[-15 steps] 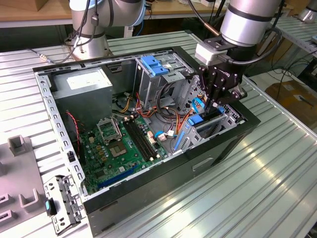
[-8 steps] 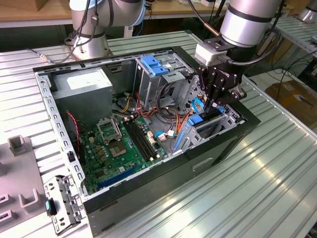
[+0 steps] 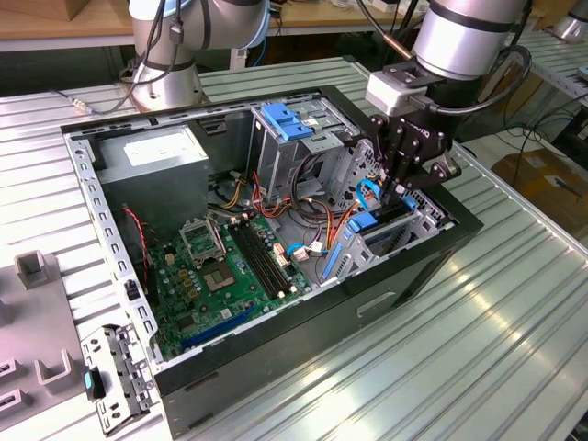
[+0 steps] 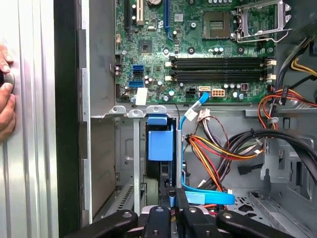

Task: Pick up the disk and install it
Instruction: 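Insert the second disk wire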

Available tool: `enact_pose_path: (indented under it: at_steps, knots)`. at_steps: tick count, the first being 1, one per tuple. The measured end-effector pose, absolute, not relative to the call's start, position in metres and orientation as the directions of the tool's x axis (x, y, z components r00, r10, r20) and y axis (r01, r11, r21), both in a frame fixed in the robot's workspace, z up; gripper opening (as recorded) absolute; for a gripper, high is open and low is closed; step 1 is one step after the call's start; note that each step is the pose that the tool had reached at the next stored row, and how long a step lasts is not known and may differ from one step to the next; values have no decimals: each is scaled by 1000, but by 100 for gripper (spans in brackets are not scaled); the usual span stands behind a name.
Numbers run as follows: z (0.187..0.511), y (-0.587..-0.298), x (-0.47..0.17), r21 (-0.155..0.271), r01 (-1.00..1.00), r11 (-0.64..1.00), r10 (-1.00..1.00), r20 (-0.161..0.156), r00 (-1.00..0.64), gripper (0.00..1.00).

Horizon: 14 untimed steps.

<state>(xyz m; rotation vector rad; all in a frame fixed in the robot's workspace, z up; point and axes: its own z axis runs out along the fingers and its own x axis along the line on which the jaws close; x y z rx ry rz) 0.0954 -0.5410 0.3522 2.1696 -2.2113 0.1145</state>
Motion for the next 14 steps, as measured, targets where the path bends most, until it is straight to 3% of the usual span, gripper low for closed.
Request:
enact_pose_path:
  at_steps: [4, 5, 6, 12, 14]
  knots:
    - [352, -553, 95, -23, -1000, 19, -999, 41, -20, 16]
    - [351, -560, 95, -22, -1000, 20, -1000, -16, -20, 16]
    - [348, -564, 95, -21, -1000, 20, -999, -27, -20, 16]
    - [348, -565, 95, -21, -1000, 21, -999, -35, -20, 16]
    - [347, -565, 96, -21, -1000, 21, -998, -53, -20, 16]
